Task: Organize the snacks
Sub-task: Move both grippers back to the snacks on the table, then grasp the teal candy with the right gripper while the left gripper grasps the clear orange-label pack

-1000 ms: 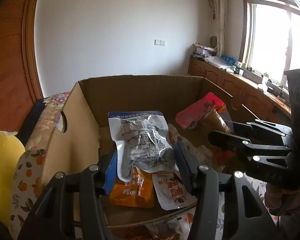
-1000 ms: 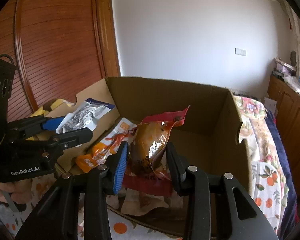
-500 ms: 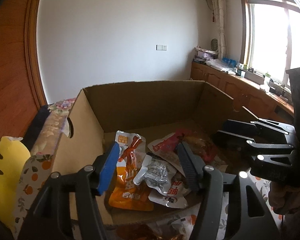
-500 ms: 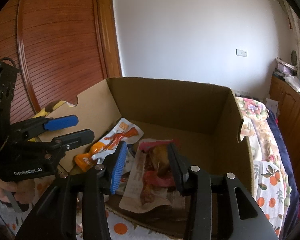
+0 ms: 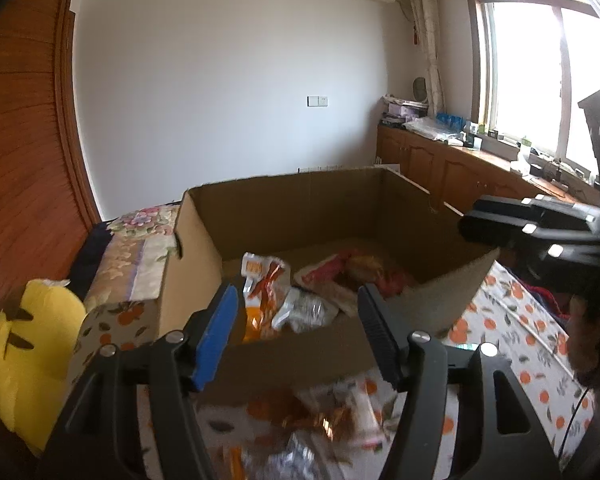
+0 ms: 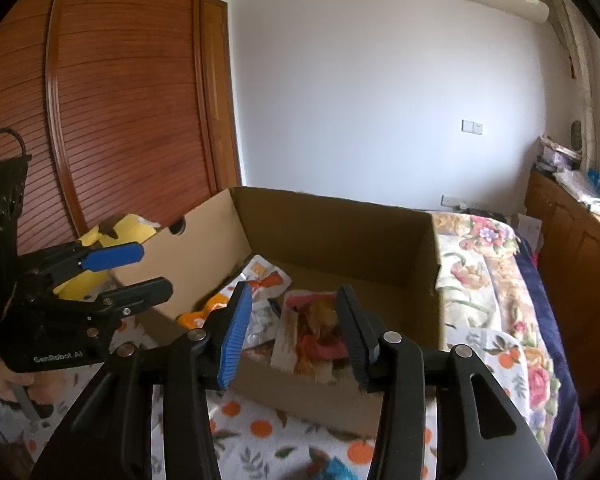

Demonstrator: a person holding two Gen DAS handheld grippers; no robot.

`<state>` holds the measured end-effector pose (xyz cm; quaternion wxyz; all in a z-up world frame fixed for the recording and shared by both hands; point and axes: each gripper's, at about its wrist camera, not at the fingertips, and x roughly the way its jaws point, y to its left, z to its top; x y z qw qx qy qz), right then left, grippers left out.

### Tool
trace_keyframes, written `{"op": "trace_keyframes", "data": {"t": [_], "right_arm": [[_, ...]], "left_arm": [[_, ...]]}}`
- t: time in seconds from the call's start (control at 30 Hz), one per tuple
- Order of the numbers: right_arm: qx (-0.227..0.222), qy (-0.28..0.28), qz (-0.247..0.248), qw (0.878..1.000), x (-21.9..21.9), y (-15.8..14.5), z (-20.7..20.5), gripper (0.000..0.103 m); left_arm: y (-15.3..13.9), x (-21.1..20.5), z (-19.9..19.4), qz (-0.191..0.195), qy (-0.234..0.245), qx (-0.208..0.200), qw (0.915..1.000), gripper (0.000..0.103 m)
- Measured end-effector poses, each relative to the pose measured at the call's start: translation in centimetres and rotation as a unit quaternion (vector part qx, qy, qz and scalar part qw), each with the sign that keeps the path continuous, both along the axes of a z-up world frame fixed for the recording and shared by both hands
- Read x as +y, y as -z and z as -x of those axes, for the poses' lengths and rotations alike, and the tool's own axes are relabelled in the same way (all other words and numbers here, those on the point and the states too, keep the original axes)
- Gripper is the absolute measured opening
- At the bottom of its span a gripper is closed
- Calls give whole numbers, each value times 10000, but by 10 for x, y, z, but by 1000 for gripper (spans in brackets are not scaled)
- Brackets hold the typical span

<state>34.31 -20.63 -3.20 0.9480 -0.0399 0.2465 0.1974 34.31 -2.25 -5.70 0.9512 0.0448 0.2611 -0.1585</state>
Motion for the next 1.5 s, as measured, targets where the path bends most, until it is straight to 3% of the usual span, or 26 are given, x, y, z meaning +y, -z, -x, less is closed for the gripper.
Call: {"op": "trace_keyframes", "data": {"t": [0.2,0.57,1.07,1.5], "right_arm": [[73,224,45,9997,-10,-2,36,52],[675,580,99,9960,-21,44,72,56],[1536,751,147,9852,-28,109,56,56],[1873,671,267,9797,-20,130,36,56]], "left_arm": [[20,16,28,28,-80,315,9995,66],[53,37,61,-22,-332,705,9970,66],[97,44,57,-97,-518,1234,9910,66],[104,43,49,-87,-505,1443,9882,66]]}}
